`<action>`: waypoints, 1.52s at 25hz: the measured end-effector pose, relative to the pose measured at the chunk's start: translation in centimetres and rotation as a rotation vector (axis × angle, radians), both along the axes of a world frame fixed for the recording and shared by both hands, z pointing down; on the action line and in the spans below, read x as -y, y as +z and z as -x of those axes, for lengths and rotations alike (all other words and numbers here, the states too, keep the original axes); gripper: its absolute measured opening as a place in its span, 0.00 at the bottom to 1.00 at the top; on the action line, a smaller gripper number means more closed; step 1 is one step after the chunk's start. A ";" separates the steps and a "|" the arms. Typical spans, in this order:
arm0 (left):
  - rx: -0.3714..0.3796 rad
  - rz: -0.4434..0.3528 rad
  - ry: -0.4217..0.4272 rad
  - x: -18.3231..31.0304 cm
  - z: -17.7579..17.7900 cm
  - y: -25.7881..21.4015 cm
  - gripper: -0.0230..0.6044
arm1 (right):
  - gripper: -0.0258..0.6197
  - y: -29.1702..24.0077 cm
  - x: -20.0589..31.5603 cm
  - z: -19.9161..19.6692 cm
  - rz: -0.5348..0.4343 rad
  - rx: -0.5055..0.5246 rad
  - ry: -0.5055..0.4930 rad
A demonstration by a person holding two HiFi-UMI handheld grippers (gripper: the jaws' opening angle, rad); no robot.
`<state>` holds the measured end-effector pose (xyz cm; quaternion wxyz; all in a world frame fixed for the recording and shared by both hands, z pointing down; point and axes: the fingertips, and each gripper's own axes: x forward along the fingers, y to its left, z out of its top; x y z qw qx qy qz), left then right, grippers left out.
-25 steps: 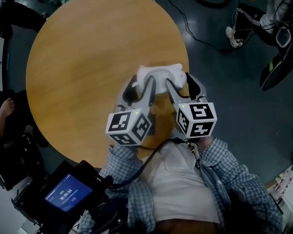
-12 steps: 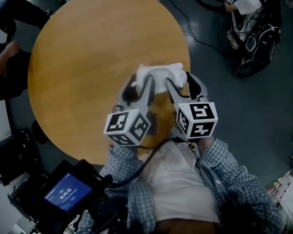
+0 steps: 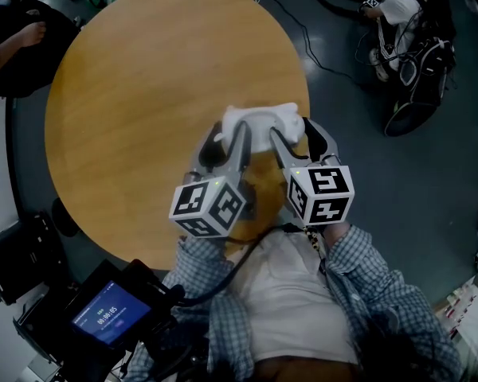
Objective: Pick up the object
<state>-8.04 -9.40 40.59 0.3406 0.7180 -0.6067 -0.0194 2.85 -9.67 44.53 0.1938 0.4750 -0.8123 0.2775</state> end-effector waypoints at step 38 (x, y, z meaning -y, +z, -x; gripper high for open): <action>-0.009 0.016 0.006 -0.2 -0.5 0.3 0.37 | 0.48 0.2 -0.3 -0.6 0.026 -0.016 0.001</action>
